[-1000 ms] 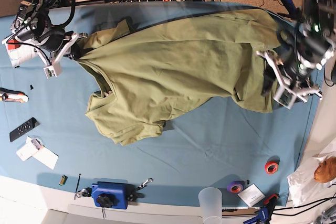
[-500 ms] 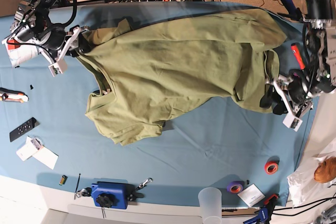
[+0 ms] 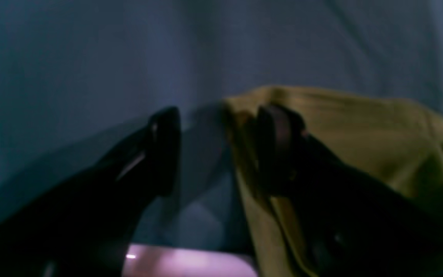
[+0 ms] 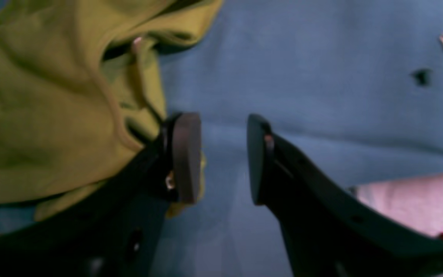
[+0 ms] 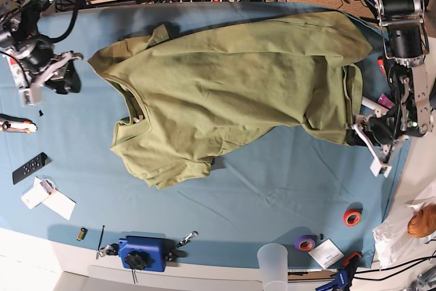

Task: Layout the t-shirt on the table in an organized manner, then fold the t-shirt properly
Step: 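Lower the stretched shirt flat onto the table with both grippers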

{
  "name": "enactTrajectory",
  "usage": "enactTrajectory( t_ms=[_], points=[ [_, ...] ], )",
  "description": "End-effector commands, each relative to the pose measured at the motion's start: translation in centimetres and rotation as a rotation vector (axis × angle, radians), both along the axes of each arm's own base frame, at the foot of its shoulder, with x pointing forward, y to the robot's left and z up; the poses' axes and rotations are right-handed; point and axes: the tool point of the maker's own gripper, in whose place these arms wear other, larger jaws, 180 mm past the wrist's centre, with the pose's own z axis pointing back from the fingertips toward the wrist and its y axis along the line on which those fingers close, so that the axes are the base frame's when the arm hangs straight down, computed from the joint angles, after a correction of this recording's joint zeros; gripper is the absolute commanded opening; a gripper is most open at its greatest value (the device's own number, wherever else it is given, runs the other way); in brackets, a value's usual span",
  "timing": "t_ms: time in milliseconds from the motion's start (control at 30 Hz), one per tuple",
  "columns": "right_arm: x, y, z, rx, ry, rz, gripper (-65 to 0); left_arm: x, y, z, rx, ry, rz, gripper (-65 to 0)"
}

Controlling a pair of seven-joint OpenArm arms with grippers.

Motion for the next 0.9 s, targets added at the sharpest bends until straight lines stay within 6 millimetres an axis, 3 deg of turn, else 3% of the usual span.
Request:
enactTrajectory(
  t_ms=[0,167,300,467,567,700,867],
  points=[
    [0.7,-0.4,1.6,-0.022,-0.051,0.008,-44.4,1.5,0.8,2.1,0.010,-0.062,0.008,-32.8],
    [0.8,-0.8,2.0,-0.042,-0.051,0.014,-44.4,1.5,0.5,2.4,-0.003,-0.034,-0.006,-32.8],
    [0.9,-0.9,2.2,-0.045,-0.060,0.014,-44.4,-0.2,-2.1,1.1,-0.044,0.031,-0.128,-32.8],
    [0.9,-0.9,2.2,-0.045,-0.060,0.014,-44.4,-1.3,-4.6,-0.5,-0.092,0.051,-0.151,-33.6],
    [0.9,-0.9,2.2,-0.045,-0.060,0.014,-44.4,-0.4,-4.8,0.1,-0.109,-0.002,-0.137,-40.7],
    [0.9,-0.9,2.2,-0.045,-0.060,0.014,-44.4,0.7,-4.8,1.2,-0.113,-0.044,-0.132,-65.0],
    [1.0,-0.9,2.3,-0.044,-0.068,0.013,-44.4,2.9,-4.9,3.6,-0.113,-0.117,-0.139,-65.0]
  ],
)
